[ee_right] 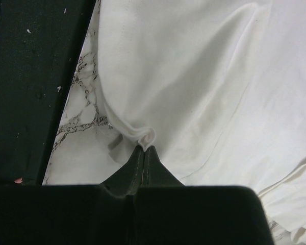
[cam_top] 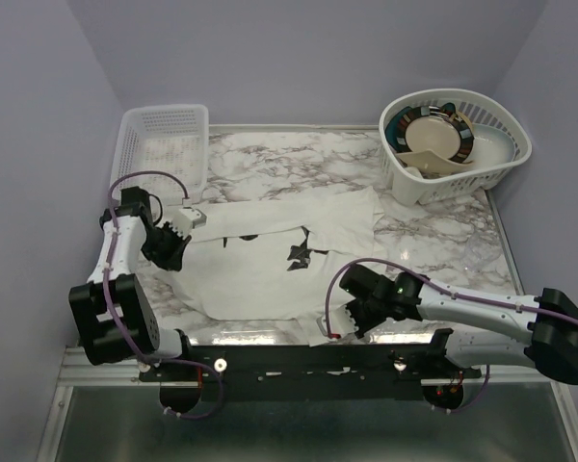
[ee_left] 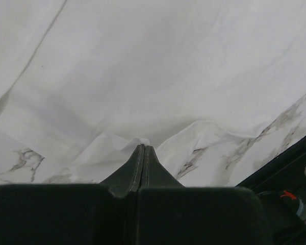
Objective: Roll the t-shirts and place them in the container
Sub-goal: Fold the T-shirt at the center of the board.
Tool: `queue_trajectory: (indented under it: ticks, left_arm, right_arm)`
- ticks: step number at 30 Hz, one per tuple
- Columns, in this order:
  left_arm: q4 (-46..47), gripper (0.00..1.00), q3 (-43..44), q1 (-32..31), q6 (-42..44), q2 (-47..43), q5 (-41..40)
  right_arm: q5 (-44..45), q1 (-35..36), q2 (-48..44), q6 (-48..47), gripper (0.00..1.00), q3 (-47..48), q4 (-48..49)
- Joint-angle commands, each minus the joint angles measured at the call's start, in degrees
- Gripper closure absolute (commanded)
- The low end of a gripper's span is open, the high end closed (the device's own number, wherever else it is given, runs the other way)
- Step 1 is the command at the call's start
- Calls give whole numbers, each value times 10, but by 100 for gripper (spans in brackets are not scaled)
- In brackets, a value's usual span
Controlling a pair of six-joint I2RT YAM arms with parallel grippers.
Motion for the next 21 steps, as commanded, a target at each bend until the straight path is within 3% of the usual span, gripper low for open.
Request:
queue_trajectory:
  ticks: [1, 9, 15, 21]
  left_arm:
    - [68, 100, -52, 45, -103, -54, 95]
    - [143, 100, -109, 106, -170, -136, 94]
    - [150, 100, -116, 158, -195, -158, 47]
    - [105, 100, -114, 206, -156, -165, 73]
  right_arm:
    - [16, -3, -8, 10, 99, 17, -9]
    - [35, -28, -21, 97, 99, 34, -17]
    - [60, -48, -37, 139, 99, 70, -52]
    - [115, -73, -81, 194, 99, 90, -95]
